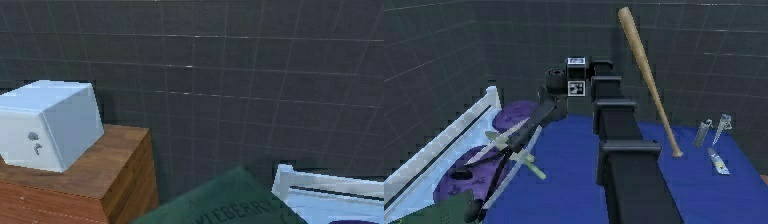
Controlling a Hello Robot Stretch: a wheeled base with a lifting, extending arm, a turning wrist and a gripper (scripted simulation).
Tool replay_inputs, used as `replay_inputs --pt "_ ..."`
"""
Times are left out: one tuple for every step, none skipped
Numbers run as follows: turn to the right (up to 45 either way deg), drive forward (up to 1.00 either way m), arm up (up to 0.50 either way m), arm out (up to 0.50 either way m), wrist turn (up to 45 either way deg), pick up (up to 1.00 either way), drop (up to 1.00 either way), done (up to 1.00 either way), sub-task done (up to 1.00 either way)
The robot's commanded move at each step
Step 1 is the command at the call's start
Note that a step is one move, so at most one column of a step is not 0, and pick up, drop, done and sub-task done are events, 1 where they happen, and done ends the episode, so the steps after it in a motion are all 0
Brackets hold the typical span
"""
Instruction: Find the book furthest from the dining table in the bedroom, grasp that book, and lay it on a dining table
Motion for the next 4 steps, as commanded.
replay_inputs --pt "0.0 0.0 0.0 -0.24 0.0 0.0 0.0 0.0 0.0" --pt "-45.0 0.0 0.0 0.0 0.0 0.0 0.0 0.0 0.0" --pt "-33.0 0.0 0.0 0.0 0.0 0.0 0.0 0.0 0.0" --pt "0.0 0.1 0.0 0.0 0.0 0.0 0.0 0.0 0.0"
